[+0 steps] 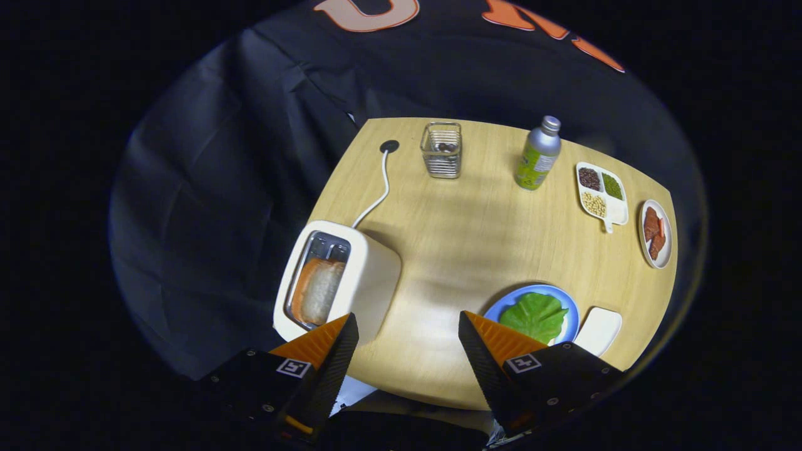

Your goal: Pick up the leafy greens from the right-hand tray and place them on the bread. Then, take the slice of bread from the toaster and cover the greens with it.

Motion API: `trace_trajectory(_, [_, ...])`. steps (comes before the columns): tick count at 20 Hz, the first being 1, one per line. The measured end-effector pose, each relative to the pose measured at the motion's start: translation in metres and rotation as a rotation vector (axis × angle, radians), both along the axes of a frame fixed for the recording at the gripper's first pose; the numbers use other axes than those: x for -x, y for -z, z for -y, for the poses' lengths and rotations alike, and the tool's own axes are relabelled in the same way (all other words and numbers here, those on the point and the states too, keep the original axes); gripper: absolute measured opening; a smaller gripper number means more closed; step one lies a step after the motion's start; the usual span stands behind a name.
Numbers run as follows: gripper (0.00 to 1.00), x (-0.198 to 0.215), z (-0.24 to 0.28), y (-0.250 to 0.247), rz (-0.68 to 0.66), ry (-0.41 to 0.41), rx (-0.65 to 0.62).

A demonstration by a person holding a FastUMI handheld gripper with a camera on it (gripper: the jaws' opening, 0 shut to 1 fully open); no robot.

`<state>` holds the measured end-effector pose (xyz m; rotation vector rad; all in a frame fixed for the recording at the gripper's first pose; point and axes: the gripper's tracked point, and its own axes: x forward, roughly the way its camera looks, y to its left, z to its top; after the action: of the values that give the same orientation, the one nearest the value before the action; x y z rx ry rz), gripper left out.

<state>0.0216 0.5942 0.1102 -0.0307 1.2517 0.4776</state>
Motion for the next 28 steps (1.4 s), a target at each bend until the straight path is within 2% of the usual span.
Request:
trace_trajectory(5, [0.96,0.005,-0.063,-0.017,-0.055,-0.023,-0.05])
trace_trajectory(9, [0.95,0.007,-0.091,-0.01,-0.094,-0.05,-0.023])
trace_trajectory(13, [0.86,0.006,-0.103,0.009,-0.132,-0.022,0.026])
trace_trajectory(19, [0.63,0.006,-0.101,0.035,-0.141,-0.005,0.13])
trace_trajectory(20, [0.54,0.007,-0.104,0.038,-0.142,-0.006,0.134])
trace_trajectory(22, [0.41,0.012,-0.107,0.044,-0.16,-0.004,0.146])
trace_trajectory(28, [0.19,0.016,-0.106,0.05,-0.17,0.001,0.162])
